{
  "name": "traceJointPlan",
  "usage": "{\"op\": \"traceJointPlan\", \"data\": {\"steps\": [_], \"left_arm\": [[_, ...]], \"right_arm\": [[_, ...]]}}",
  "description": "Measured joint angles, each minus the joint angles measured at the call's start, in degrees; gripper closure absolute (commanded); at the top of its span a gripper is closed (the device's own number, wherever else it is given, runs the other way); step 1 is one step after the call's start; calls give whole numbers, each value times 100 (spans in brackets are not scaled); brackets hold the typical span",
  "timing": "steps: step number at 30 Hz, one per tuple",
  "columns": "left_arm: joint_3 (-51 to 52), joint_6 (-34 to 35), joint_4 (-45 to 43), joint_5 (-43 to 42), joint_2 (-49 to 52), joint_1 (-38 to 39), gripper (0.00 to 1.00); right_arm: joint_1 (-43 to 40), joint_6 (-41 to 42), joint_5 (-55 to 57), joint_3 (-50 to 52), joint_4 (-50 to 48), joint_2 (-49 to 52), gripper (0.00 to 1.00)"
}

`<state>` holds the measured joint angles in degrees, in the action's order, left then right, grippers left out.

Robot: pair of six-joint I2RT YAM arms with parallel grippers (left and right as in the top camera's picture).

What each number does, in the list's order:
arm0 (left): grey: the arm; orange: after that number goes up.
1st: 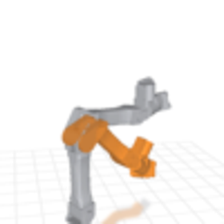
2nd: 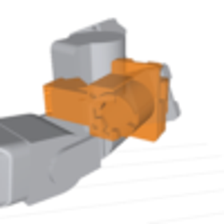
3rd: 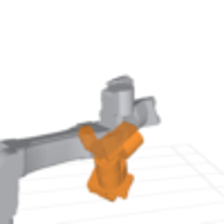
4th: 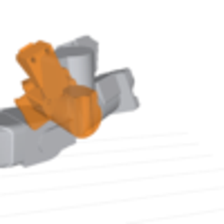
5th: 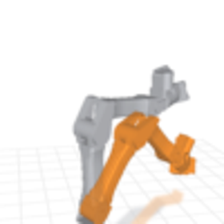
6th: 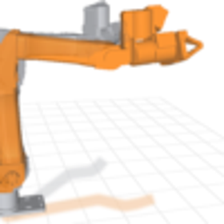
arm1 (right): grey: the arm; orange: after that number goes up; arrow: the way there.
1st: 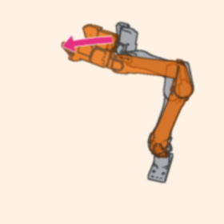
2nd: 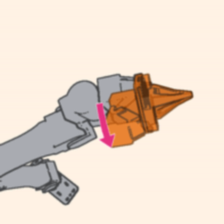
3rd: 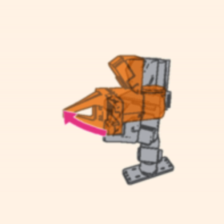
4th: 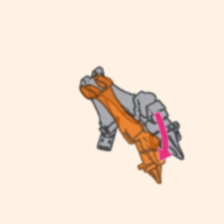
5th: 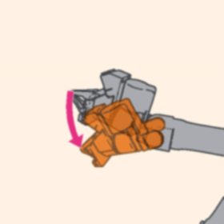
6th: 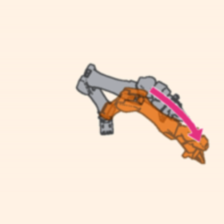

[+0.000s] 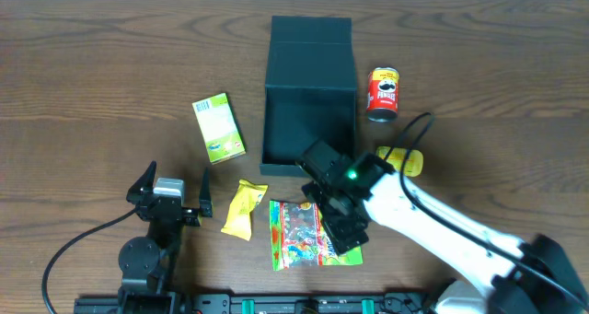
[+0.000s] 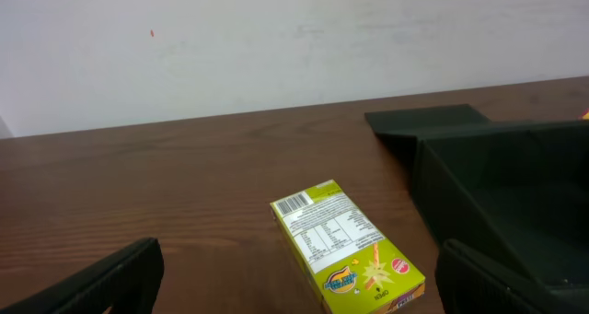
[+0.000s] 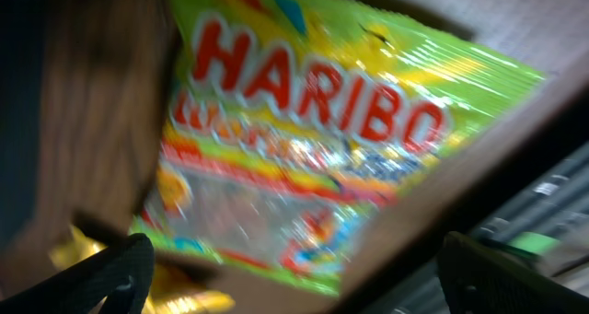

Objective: Pack container
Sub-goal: 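Lower the right gripper onto the Haribo bag and pinch its top edge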

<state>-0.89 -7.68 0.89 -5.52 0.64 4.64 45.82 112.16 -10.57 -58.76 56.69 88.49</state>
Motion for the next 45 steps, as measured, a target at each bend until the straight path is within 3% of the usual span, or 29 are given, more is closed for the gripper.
{"op": "traceJointPlan", "data": {"steps": [7, 16, 28, 31, 35, 42, 45], "left_arm": [[0, 0, 0, 0, 0, 0, 5], [0, 0, 0, 0, 0, 0, 5], [0, 0, 0, 0, 0, 0, 5], [0, 0, 0, 0, 0, 0, 5], [0, 0, 0, 0, 0, 0, 5], [0, 0, 0, 0, 0, 0, 5], [0, 0, 0, 0, 0, 0, 5]], "right_arm": [[-50, 332, 468, 0, -686, 402, 1], [345, 420, 898, 26, -765, 404, 1], [450, 444, 870, 946, -2201, 372, 1], [450, 442, 859, 977, -2216, 363, 9], [450, 455, 811, 1032, -2181, 363, 33], [472, 457, 778, 1067, -2146, 363, 54], [511, 444, 782, 1078, -2155, 363, 70]]}}
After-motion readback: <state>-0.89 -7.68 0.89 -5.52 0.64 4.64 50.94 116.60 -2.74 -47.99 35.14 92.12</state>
